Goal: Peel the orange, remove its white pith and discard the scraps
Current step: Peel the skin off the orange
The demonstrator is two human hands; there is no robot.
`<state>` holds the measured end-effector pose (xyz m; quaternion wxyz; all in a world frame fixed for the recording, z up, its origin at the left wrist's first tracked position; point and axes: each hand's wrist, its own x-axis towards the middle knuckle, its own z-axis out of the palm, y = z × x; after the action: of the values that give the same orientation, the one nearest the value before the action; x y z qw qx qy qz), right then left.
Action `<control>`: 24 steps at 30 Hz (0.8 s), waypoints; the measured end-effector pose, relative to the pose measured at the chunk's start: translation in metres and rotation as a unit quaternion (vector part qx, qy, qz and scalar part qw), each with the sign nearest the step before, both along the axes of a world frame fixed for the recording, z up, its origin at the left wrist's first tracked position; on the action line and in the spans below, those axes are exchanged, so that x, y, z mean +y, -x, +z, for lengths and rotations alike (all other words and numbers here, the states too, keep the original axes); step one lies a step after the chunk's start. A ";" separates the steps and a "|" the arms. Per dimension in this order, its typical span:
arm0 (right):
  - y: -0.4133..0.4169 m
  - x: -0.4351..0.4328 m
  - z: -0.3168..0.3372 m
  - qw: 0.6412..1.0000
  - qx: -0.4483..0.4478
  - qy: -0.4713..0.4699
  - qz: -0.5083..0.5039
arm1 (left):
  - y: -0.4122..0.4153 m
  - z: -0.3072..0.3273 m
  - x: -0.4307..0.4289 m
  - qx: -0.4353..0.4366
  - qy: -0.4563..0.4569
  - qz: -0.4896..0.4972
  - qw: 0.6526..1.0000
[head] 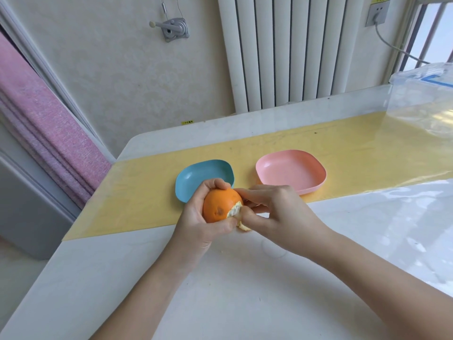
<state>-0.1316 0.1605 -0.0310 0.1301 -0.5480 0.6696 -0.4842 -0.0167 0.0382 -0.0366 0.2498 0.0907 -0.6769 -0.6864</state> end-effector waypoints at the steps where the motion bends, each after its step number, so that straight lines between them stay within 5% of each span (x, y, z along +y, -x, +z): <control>1: 0.001 0.000 0.002 1.000 -0.024 -0.003 0.015 | 0.000 0.001 -0.001 0.001 -0.007 0.001 1.000; 5: 0.007 0.000 0.003 0.998 -0.044 0.020 0.050 | -0.002 0.005 -0.009 0.028 -0.111 -0.021 0.993; 11: 0.006 -0.001 0.000 0.963 0.186 0.190 0.046 | -0.008 0.009 -0.016 0.000 -0.195 -0.093 0.976; 24: 0.004 0.001 0.006 0.974 0.145 0.145 0.101 | -0.008 0.008 -0.001 -0.097 -0.063 -0.058 0.992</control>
<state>-0.1352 0.1613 -0.0247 -0.0012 -0.6903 0.5454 -0.4755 -0.0082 0.0374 -0.0286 0.1366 0.1334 -0.6574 -0.7290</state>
